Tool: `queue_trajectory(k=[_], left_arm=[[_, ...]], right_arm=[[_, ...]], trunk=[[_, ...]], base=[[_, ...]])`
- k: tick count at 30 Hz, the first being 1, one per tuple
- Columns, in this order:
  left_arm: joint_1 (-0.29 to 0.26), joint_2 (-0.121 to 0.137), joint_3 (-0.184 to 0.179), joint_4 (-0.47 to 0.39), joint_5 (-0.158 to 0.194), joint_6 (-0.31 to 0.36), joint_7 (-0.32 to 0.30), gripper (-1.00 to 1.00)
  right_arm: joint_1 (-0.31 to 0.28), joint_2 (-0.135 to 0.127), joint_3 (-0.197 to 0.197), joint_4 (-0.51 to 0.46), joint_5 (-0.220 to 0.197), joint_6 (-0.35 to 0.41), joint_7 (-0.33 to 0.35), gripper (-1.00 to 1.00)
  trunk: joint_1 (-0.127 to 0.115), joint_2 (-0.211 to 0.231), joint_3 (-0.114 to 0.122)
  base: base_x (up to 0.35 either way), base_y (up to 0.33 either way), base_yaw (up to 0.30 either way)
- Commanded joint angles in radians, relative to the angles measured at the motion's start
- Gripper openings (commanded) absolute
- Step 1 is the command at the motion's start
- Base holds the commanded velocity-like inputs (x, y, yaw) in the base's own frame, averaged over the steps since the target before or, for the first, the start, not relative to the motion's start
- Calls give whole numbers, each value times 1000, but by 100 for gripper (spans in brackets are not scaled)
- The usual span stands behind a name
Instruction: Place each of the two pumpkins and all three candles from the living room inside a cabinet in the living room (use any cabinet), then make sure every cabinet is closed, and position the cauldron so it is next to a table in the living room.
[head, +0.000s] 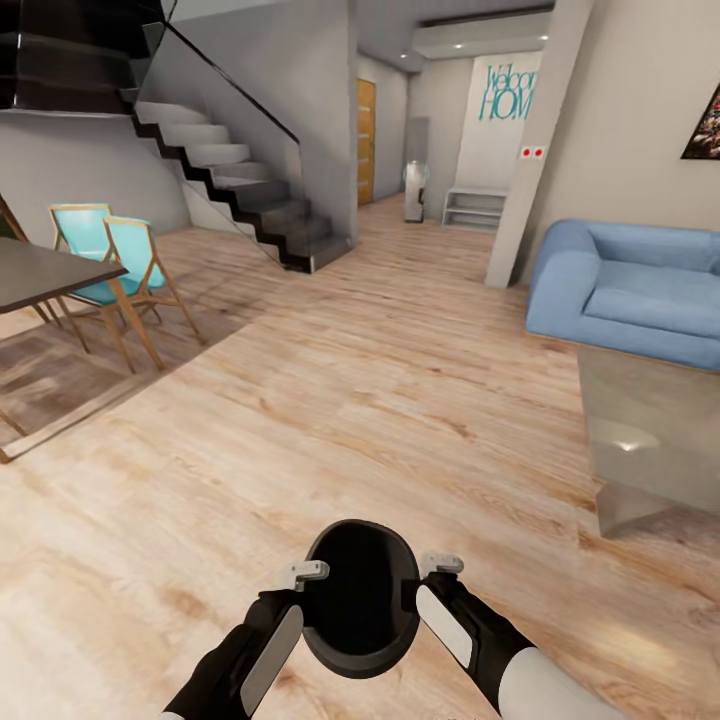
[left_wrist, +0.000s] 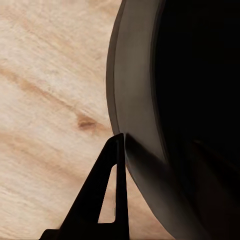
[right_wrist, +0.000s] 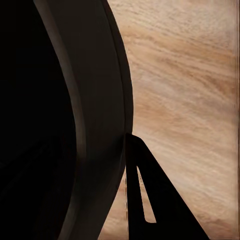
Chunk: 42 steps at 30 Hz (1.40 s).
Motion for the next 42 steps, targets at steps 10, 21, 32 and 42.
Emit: queue_trajectory(k=[10, 21, 32, 42], left_arm=[[-1, 1, -5, -45, 37, -11, 4, -100], [-1, 1, -5, -47, 37, -11, 4, -100], [-1, 1, -5, -47, 37, -11, 5, -100], [-1, 1, -5, -47, 37, -11, 5, -100]], right_arm=[[-2, -2, 4, 0, -15, 2, -8, -100], [-2, -2, 3, 1, -15, 2, -8, -100], [-2, -2, 3, 1, -15, 2, -8, -100], [-2, -2, 3, 1, -15, 2, -8, -100]], trunk=[[0, 0, 6], [0, 0, 14], [0, 0, 23], [0, 0, 31]], base=[[0, 0, -277], [0, 0, -277], [0, 0, -276], [0, 0, -274]])
